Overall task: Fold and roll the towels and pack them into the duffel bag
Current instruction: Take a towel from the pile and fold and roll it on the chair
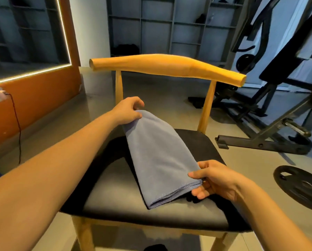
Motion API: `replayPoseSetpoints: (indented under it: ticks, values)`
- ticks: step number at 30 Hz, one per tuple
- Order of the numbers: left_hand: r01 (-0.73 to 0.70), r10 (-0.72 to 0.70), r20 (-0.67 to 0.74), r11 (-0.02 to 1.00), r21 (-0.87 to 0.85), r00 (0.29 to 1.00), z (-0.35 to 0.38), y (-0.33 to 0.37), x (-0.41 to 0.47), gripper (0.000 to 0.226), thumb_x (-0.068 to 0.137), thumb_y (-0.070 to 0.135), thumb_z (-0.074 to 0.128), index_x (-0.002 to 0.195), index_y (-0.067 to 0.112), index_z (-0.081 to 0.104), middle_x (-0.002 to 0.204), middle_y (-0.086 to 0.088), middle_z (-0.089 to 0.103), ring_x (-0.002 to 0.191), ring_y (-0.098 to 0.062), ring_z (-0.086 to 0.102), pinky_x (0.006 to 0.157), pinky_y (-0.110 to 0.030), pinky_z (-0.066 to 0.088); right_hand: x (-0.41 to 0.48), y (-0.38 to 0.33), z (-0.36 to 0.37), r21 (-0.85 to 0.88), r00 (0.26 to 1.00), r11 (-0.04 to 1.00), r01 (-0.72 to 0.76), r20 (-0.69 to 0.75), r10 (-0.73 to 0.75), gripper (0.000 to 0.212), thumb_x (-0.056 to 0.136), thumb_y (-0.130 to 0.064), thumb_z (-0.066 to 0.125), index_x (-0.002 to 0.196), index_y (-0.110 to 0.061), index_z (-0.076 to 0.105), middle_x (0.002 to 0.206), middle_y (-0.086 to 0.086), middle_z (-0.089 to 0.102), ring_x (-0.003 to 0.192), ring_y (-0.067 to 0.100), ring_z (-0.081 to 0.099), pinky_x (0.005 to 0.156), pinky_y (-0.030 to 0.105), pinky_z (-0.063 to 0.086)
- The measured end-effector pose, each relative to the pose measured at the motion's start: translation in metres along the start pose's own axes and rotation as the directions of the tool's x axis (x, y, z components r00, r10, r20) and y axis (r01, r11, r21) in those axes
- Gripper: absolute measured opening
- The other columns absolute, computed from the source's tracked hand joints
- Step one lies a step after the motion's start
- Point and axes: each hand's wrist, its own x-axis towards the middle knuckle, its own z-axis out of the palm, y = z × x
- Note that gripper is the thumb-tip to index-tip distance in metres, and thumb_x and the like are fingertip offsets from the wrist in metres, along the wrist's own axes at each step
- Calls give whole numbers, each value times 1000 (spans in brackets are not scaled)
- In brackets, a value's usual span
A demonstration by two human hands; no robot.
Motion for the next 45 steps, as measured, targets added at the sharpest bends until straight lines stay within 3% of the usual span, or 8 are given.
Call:
replayPoseSetpoints:
  ticks: [4,7,10,15,20,28,38,45]
  values:
    - [-40,94,-154,947,319,984,36,5,-27,41,89,18,69,129,21,57,123,-6,60,112,-29,58,91,-43,50,-3,9,18,-194,982,981,29,-175,-64,30,96,-13,68,120,-3,53,95,24,74,61,30,71,55,35,60]
    - [-267,252,141,958,104,958,54,22,-85,12,86,33,76,93,26,68,91,3,68,79,-11,62,71,-32,50,-6,11,19,-331,960,943,40,-250,-128,29,98,-17,65,118,-10,46,95,21,71,54,24,68,47,30,53]
    - [-259,304,306,949,-180,902,56,33,-146,20,84,35,81,78,22,68,65,3,61,59,-6,52,61,-31,47,-9,11,15,-266,951,962,51,-281,-129,20,100,-11,59,113,-11,44,82,19,70,48,23,64,43,29,51]
    - [-370,356,369,928,-36,858,59,22,-208,41,77,60,80,102,31,65,96,13,60,88,-5,55,76,-21,49,-17,18,15,-323,939,940,107,-279,-203,13,97,-14,66,97,-4,58,67,13,69,49,20,64,48,30,54]
    - [-577,507,297,779,244,809,66,9,-231,42,87,62,66,118,35,57,115,17,54,104,-3,49,87,-23,49,-19,30,21,-863,736,492,114,-259,-625,20,90,-36,72,79,-26,58,76,-7,62,69,12,59,62,34,54]
    - [-708,659,289,554,438,694,67,14,-229,23,91,39,61,109,27,68,103,8,62,91,-9,55,76,-24,51,-25,42,26,-939,629,70,336,168,-759,16,95,-41,65,102,-30,75,103,-11,60,94,10,50,81,29,46]
    - [-543,519,176,744,389,837,69,12,-237,21,97,31,59,114,25,70,108,8,68,97,-9,62,83,-25,55,-27,45,18,-887,703,202,415,173,-689,21,91,-36,73,110,-29,74,109,-11,62,103,9,55,90,33,54]
    - [-271,267,52,958,95,962,69,8,-237,17,104,24,52,112,28,66,109,13,67,96,-5,61,83,-17,50,-19,50,25,-923,640,61,379,214,-737,32,93,-43,68,122,-30,66,116,-9,60,105,13,52,91,35,50]
